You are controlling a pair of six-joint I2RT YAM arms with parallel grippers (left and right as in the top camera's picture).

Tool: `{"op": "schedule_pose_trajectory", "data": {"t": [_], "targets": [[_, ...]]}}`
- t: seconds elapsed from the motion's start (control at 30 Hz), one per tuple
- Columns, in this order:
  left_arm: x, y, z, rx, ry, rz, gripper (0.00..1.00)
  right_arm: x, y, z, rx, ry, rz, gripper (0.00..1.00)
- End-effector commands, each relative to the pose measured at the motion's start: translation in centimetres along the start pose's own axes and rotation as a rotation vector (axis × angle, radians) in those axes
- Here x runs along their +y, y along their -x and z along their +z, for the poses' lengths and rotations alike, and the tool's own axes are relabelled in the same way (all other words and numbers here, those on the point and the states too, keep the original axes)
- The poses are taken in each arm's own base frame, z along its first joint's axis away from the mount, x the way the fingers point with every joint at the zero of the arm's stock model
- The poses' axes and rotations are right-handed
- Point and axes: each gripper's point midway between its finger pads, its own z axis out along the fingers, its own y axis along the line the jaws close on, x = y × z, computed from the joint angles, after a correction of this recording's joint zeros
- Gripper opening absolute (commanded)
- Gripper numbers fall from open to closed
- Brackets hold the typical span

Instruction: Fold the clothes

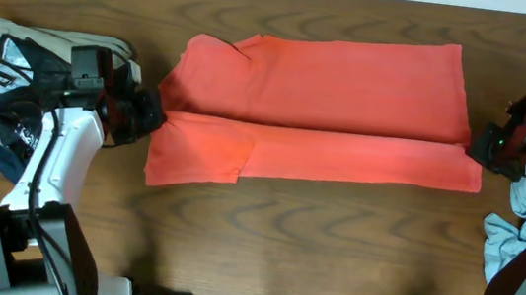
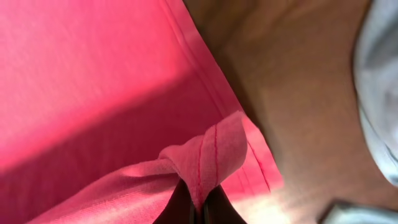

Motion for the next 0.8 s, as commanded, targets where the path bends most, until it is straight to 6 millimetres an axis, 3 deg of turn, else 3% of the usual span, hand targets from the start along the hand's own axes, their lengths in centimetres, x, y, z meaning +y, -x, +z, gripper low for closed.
{"op": "schedule_pose_trajectory", "data": {"t": [0.0,0.07,0.1,0.17,0.2,0.23,0.33,0.57,0.77], "targets": [[0.3,0.8,0.4,-0.022,0.004,0.002,0.06,0.6,0.5,1.0,-0.010,0.031,-0.018,0.01],[0.1,1.3,0.6,-0.039,-0.003,0.010,0.06,1.2,1.2,1.7,-0.027,0.064,-0.021,0.01],[0.0,1.5,0.7,-0.046,-0.006,0.016,0.24,1.7,1.5,2.1,-0.037,0.093,-0.024,0.12],[-0.3,1.5,0.8,-0.048,-0.011,0.026,0.67,2.7,1.9,2.7,-0.043,0.158,-0.029,0.52],[-0.5,1.3,0.9,-0.040,-0.011,0.030,0.78,3.0,1.8,3.0,-0.036,0.173,-0.029,0.67],[-0.7,0.9,1.0,-0.027,-0.010,0.033,0.81,3.0,1.6,3.4,-0.023,0.176,-0.026,0.72],[-1.4,-0.7,1.5,0.027,-0.005,0.059,0.84,2.6,0.3,4.6,0.035,0.164,-0.014,0.72],[-4.4,-4.7,2.8,0.134,-0.006,0.212,0.83,0.9,-3.0,7.1,0.177,0.093,0.012,0.54],[-4.3,-8.0,3.4,0.213,0.102,0.286,0.83,-1.5,-5.5,8.5,0.277,-0.031,0.018,0.39]]}}
